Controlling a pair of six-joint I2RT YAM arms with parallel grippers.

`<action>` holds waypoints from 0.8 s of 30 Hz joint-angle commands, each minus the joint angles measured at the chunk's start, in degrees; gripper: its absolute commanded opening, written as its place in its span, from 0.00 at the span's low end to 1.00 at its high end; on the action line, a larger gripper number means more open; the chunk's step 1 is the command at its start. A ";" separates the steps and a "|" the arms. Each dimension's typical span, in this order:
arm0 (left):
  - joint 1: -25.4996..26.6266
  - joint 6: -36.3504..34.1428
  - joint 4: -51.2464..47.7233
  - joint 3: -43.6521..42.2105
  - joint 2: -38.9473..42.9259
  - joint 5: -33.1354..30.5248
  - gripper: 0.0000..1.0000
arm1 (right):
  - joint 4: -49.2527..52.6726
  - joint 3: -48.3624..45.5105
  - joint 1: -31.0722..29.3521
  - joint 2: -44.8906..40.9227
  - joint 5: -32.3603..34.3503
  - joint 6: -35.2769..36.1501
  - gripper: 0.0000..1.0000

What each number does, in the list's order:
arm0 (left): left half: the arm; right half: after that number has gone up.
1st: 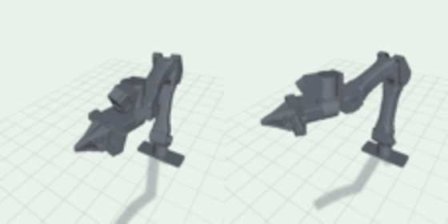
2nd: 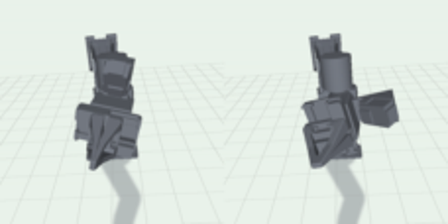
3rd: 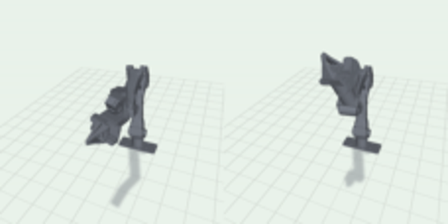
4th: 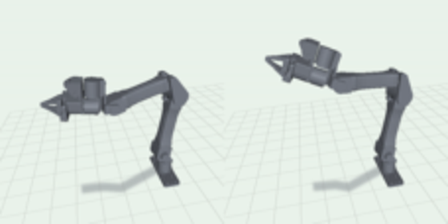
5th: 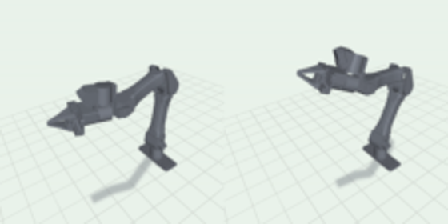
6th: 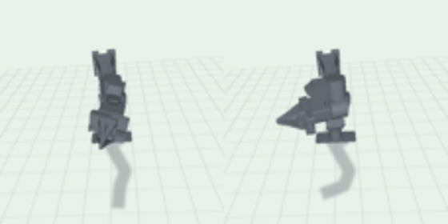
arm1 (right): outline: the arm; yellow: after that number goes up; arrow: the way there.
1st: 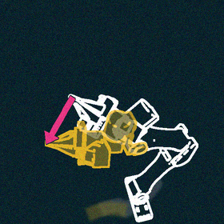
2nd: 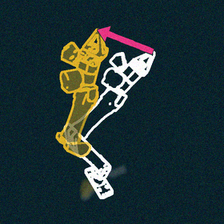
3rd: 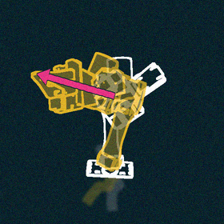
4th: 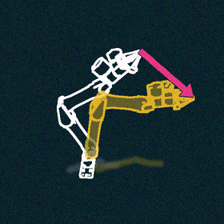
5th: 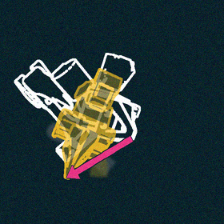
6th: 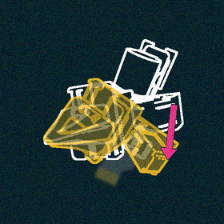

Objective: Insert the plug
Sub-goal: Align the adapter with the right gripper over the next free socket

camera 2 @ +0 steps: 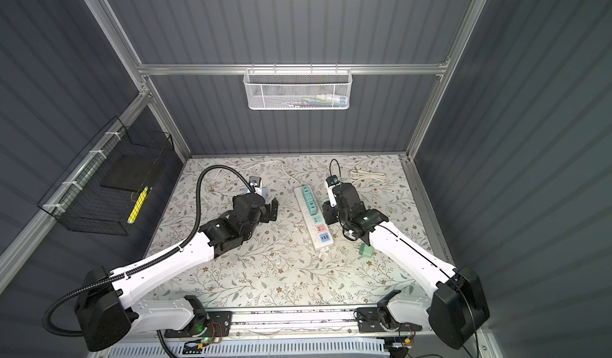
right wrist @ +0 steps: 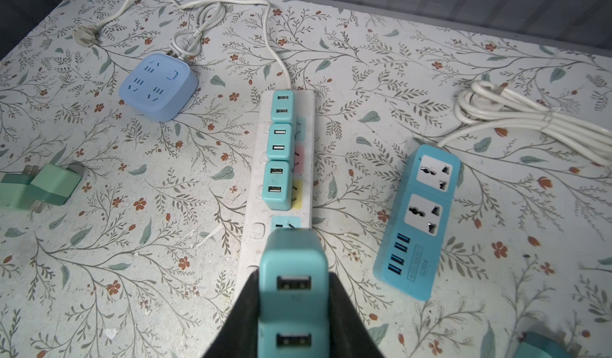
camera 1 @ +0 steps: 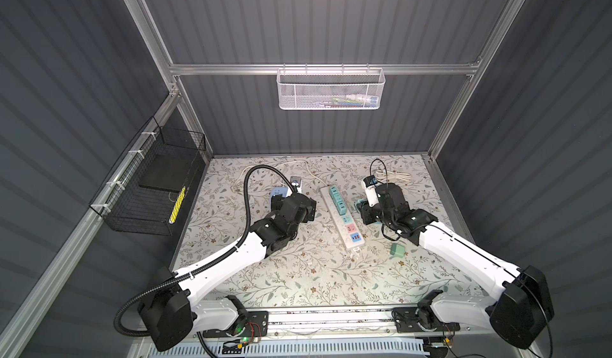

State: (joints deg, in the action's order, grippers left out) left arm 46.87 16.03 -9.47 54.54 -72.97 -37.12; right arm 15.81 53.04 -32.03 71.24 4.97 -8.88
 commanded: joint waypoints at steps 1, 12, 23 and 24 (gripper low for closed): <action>-0.27 3.38 -0.09 -1.62 -0.23 -0.29 1.00 | -1.17 -1.12 -0.55 -1.16 1.67 0.00 0.13; -0.25 9.59 1.17 -4.27 -1.89 0.72 1.00 | -4.54 -7.07 -1.84 -3.04 1.12 -0.66 0.13; -0.25 11.47 2.61 -4.83 -3.16 1.94 1.00 | -10.57 -4.94 -4.34 8.15 -1.88 -0.51 0.12; -0.21 11.61 2.78 -4.88 -3.31 2.22 1.00 | -11.14 -4.70 -4.32 9.05 -1.69 -0.44 0.12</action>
State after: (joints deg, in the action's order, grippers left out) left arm 46.87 25.98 -8.05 50.59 -75.50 -35.81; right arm 8.05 46.52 -35.88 78.89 3.81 -8.95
